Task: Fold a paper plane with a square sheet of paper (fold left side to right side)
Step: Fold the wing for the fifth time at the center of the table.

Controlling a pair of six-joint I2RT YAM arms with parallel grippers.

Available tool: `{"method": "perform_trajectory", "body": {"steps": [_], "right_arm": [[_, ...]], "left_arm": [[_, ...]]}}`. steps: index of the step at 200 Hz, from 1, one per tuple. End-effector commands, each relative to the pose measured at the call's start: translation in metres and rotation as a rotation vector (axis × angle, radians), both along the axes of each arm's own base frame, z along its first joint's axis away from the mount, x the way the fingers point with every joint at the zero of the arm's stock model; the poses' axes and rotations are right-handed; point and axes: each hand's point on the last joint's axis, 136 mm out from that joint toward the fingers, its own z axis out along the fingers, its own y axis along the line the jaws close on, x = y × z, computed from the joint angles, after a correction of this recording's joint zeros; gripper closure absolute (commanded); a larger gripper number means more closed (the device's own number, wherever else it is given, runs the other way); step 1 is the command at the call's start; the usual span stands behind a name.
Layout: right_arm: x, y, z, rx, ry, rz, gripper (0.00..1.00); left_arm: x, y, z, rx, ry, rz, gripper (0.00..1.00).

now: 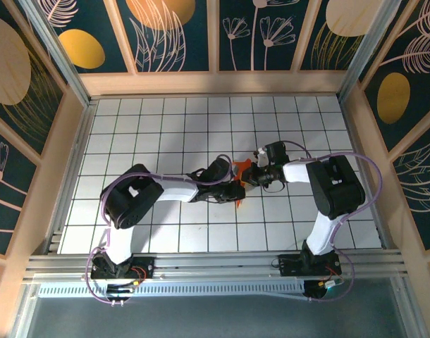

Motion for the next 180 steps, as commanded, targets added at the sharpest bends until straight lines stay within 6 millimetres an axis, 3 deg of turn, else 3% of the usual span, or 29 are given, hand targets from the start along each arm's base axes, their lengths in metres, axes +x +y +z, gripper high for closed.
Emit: {"method": "perform_trajectory", "body": {"steps": [1, 45, 94, 133, 180], "right_arm": [[-0.028, -0.010, -0.038, -0.117, 0.121, -0.006, 1.00], [-0.006, 0.003, -0.006, -0.056, 0.053, 0.004, 1.00], [0.032, 0.004, 0.024, -0.037, -0.040, -0.015, 1.00], [0.049, 0.001, 0.019, -0.040, -0.046, -0.028, 1.00], [0.049, -0.010, -0.002, -0.067, -0.016, -0.049, 1.00]], "left_arm": [[0.001, 0.007, -0.017, 0.053, 0.013, -0.002, 1.00], [-0.006, 0.021, -0.036, 0.114, 0.039, 0.014, 1.00], [-0.010, 0.029, -0.042, 0.139, 0.045, 0.026, 1.00], [-0.012, 0.032, -0.043, 0.145, 0.048, 0.026, 1.00], [-0.011, 0.029, -0.035, 0.123, 0.038, 0.027, 1.00]]}}
